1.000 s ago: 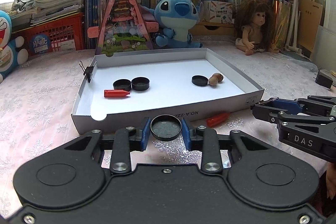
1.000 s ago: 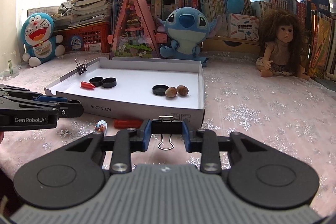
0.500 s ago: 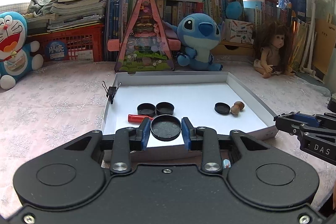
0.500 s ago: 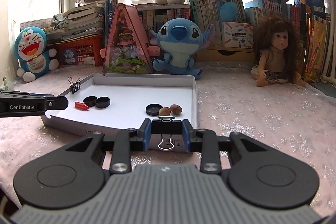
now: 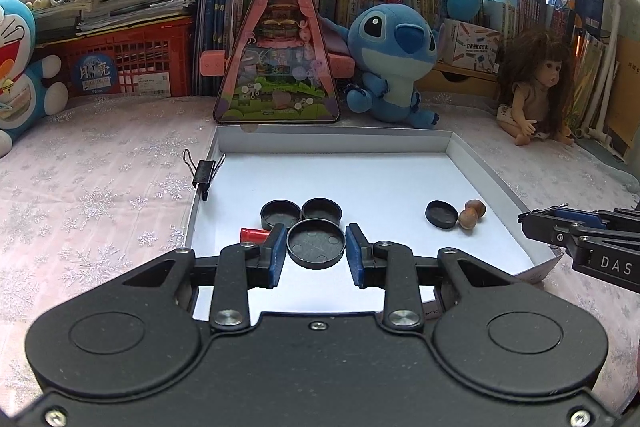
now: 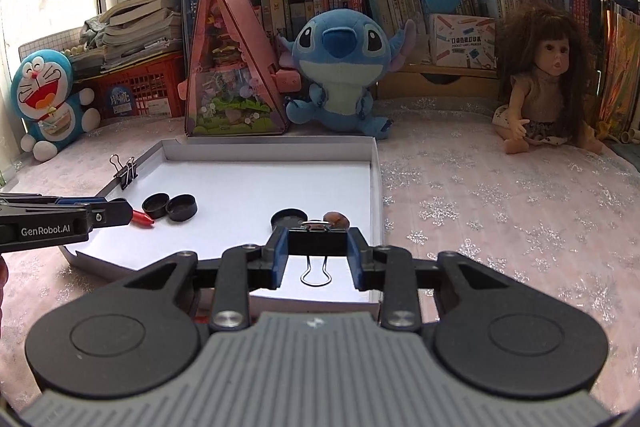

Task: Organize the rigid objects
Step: 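Carry the black lid and binder clip over the tray and lower them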

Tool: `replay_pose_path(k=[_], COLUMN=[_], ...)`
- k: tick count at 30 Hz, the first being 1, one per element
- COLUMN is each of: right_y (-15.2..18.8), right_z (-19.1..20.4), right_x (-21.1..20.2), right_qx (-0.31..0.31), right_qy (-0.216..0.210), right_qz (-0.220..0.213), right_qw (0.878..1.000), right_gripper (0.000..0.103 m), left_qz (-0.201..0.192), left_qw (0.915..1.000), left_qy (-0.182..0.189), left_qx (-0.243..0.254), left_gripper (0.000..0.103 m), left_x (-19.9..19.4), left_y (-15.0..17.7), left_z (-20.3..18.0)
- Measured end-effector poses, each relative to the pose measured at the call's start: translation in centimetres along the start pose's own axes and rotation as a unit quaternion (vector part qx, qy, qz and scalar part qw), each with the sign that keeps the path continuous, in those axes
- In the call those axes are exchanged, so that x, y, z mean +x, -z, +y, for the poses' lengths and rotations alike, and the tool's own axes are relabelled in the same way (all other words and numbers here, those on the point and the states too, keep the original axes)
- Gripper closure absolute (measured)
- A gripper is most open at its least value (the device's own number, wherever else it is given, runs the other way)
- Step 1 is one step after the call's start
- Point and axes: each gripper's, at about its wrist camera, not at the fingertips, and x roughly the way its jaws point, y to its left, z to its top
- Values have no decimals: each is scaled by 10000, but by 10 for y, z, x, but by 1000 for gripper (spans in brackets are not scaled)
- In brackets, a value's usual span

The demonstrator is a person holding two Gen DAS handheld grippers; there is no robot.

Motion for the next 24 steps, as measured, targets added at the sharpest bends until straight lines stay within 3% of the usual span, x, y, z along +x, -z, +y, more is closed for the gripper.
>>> replay_pose_path(k=[11,24], right_y=[-13,-13], right_z=[-3,-2], right_x=[48,71], right_qx=[276,293], right_qy=[-225,-106], right_qz=[846,810], right_qw=[9958,9962], right_gripper=[67,67], left_qz=[459,554], left_qw=[9988,9984], left_qy=[32,-77], left_qx=[-135,-45], left_gripper=[73,73], left_x=[41,66], left_y=[-9,-8], left_z=[-1,-6])
